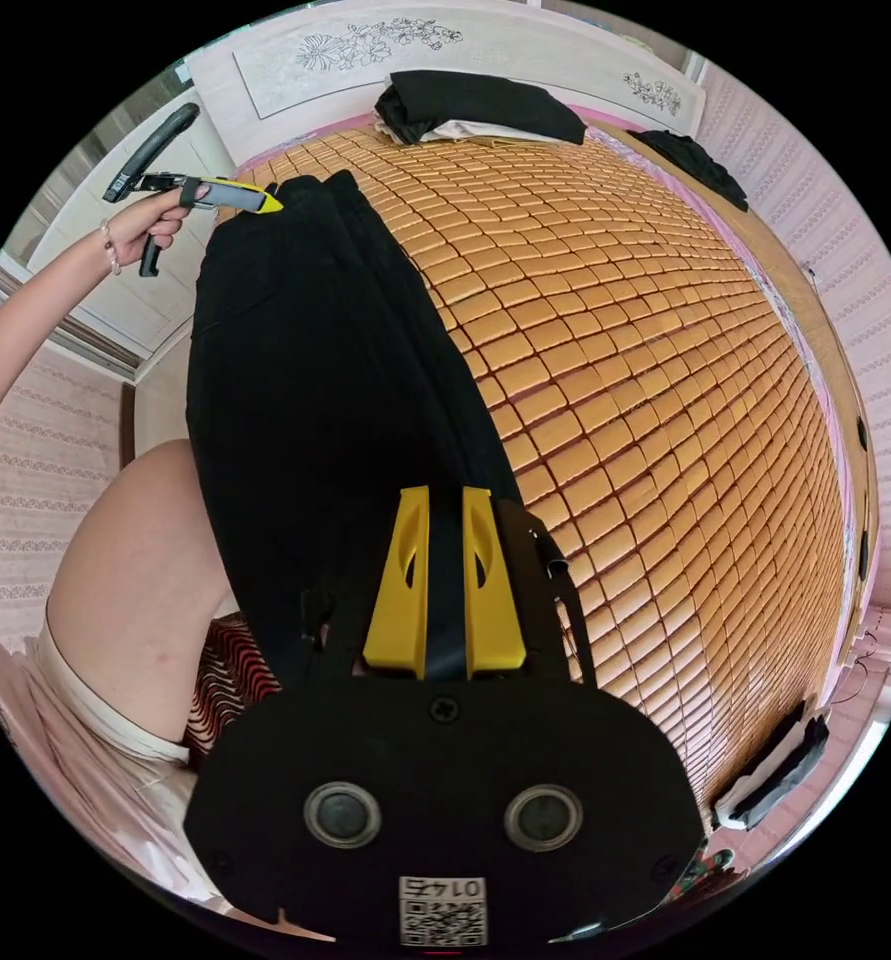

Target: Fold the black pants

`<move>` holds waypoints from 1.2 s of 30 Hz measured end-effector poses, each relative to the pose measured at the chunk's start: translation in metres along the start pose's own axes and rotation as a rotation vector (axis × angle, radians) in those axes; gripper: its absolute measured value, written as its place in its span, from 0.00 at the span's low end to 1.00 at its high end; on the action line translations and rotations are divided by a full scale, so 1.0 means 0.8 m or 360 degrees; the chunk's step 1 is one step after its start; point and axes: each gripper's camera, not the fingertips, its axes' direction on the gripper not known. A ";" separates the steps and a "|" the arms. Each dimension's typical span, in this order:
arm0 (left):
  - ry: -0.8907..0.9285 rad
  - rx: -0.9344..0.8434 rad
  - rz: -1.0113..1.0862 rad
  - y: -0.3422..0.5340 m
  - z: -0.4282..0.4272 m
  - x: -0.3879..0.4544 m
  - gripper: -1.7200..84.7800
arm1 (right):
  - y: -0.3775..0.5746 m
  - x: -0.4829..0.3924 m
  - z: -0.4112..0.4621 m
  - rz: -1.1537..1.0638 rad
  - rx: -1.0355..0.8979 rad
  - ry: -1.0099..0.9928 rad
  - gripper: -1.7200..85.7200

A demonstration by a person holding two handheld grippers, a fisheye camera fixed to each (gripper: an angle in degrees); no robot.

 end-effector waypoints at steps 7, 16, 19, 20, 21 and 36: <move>-0.0059 0.0377 0.0302 0.019 -0.095 0.055 0.03 | -0.012 0.006 -0.038 0.0009 0.0199 -0.0134 0.02; -0.0235 0.0097 -0.0215 -0.029 0.039 0.029 0.09 | -0.072 0.049 0.033 0.0226 0.0034 -0.0045 0.02; -0.0121 0.0127 -0.0205 -0.028 0.028 0.021 0.10 | -0.050 0.054 0.017 0.0279 0.0100 -0.0027 0.01; -0.0112 0.0168 -0.0164 -0.024 0.011 0.024 0.09 | -0.036 0.051 0.009 0.0277 0.0106 0.0024 0.01; -0.0137 0.0267 -0.0086 -0.015 -0.015 0.037 0.09 | -0.029 0.049 0.007 0.0273 0.0094 0.0053 0.01; 0.0714 -0.0096 0.0860 0.109 0.093 0.519 0.01 | -0.084 0.026 0.087 -0.0111 -0.0466 0.0068 0.01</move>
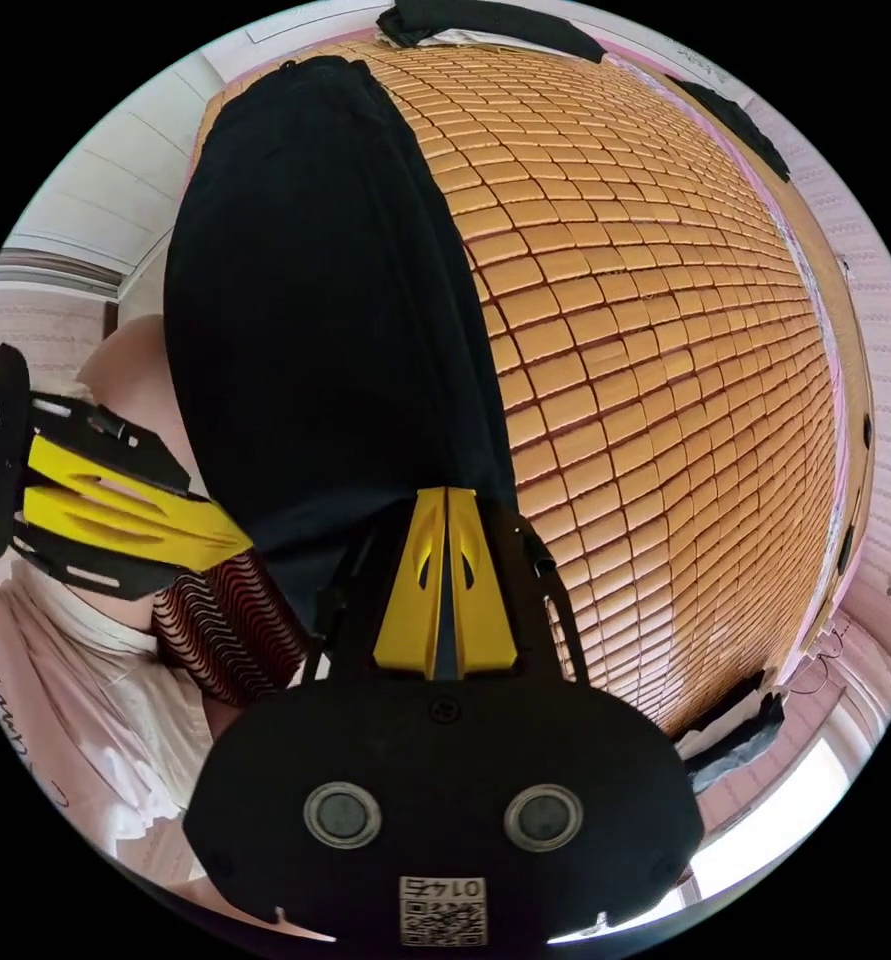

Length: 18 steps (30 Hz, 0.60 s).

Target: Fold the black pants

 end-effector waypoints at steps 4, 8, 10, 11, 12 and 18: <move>-0.0240 -0.0132 0.0131 -0.004 0.049 0.027 0.01 | -0.006 -0.004 -0.001 -0.0089 -0.0074 0.0069 0.01; -0.0217 -0.0229 0.0107 -0.016 0.052 0.036 0.01 | -0.019 -0.007 -0.006 -0.0288 -0.0309 0.0119 0.01; -0.0264 -0.0230 0.0129 -0.014 0.056 0.046 0.01 | -0.018 -0.003 -0.006 -0.0294 -0.0339 0.0099 0.01; -0.0280 -0.0214 0.0135 -0.014 0.060 0.052 0.01 | -0.015 0.006 -0.007 -0.0227 -0.0326 0.0051 0.01; -0.0296 -0.0229 0.0167 -0.017 0.064 0.058 0.01 | -0.013 0.010 -0.009 -0.0201 -0.0322 0.0029 0.01; -0.0309 -0.0371 0.0271 -0.040 0.079 0.079 0.01 | 0.022 0.041 -0.022 -0.0112 -0.0330 -0.0123 0.01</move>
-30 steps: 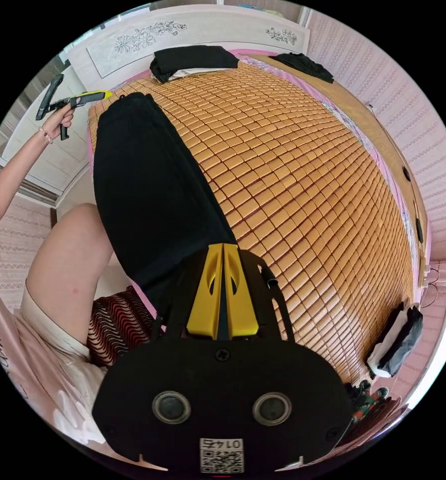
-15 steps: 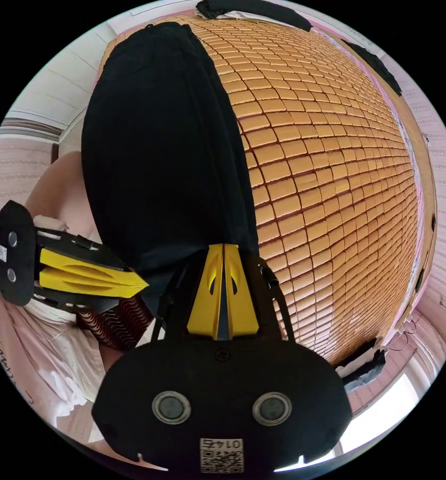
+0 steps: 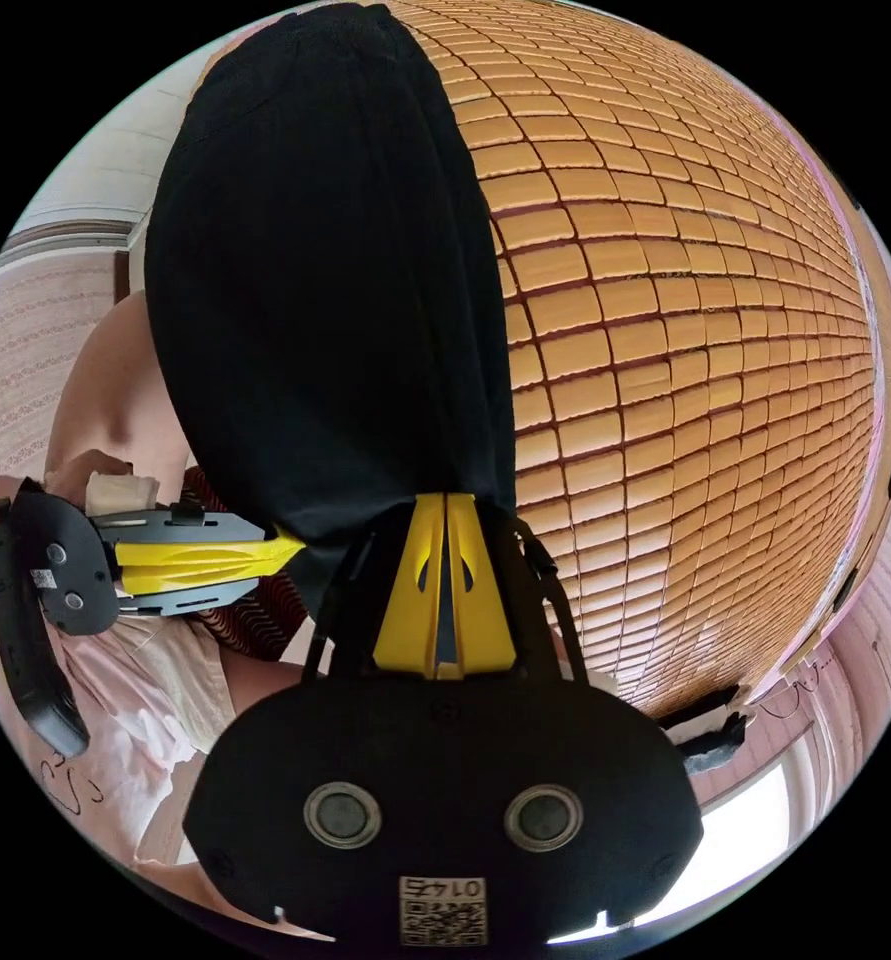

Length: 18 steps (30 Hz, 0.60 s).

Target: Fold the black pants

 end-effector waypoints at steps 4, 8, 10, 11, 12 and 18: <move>-0.0092 -0.0057 0.0030 -0.014 0.002 0.021 0.01 | 0.046 -0.004 -0.006 0.0118 0.0063 0.0086 0.01; -0.0202 -0.0077 0.0062 -0.021 -0.005 0.045 0.01 | 0.160 -0.027 -0.016 0.0224 0.0389 0.0247 0.01; -0.0216 -0.0073 0.0057 -0.019 -0.011 0.054 0.01 | 0.245 -0.021 -0.026 0.0344 0.0602 0.0013 0.01; -0.0216 -0.0039 0.0011 -0.017 -0.018 0.057 0.01 | 0.318 -0.016 -0.028 0.0480 0.0805 -0.0112 0.01; -0.0206 0.0001 -0.0046 -0.013 -0.026 0.059 0.01 | 0.358 -0.012 -0.026 0.0576 0.0890 -0.0149 0.01; -0.0091 0.0077 -0.0277 0.003 -0.045 0.068 0.01 | 0.738 0.001 0.067 0.1593 0.1152 -0.0074 0.06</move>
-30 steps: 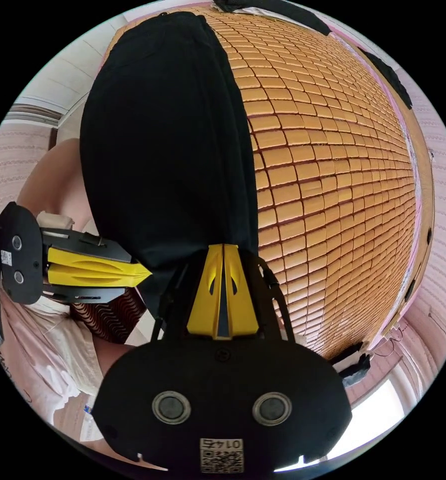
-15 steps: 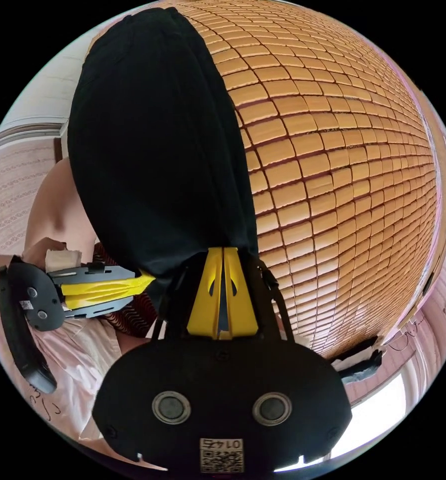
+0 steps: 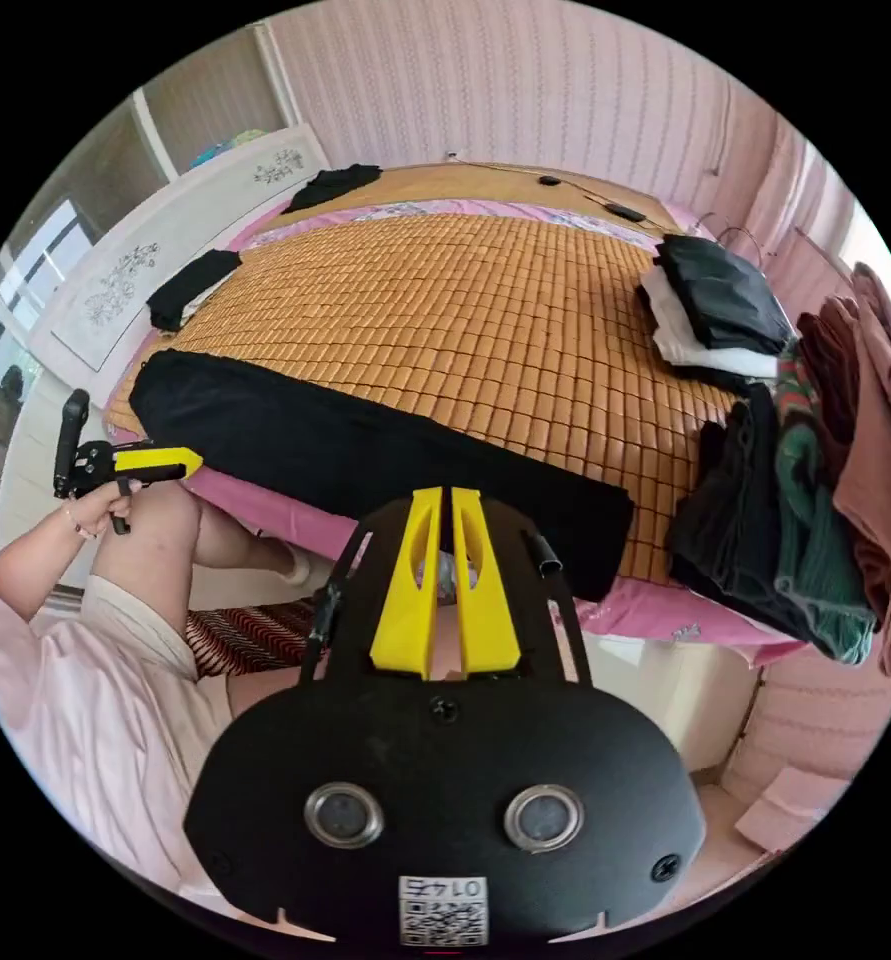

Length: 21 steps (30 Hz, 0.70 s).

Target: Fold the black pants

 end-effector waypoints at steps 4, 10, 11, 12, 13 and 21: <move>0.0068 -0.0007 -0.0080 0.002 -0.005 -0.005 0.02 | 0.073 0.148 -0.016 0.0457 -0.0084 -0.0082 0.16; 0.0011 0.0009 0.0002 -0.016 -0.016 0.016 0.09 | 0.103 0.207 0.004 0.0549 -0.0174 -0.0135 0.16; -0.0025 0.0014 0.0016 -0.021 -0.016 0.023 0.10 | 0.106 0.213 0.013 0.0569 -0.0233 -0.0188 0.15; -0.0050 0.0009 0.0021 -0.026 -0.015 0.028 0.10 | 0.108 0.216 0.015 0.0592 -0.0253 -0.0195 0.15; -0.0061 0.0002 0.0022 -0.028 -0.014 0.030 0.10 | 0.113 0.217 0.005 0.0611 -0.0222 -0.0151 0.12; -0.0103 -0.0031 -0.0124 -0.036 -0.012 0.017 0.07 | 0.139 0.192 -0.138 0.0299 0.0148 -0.0134 0.07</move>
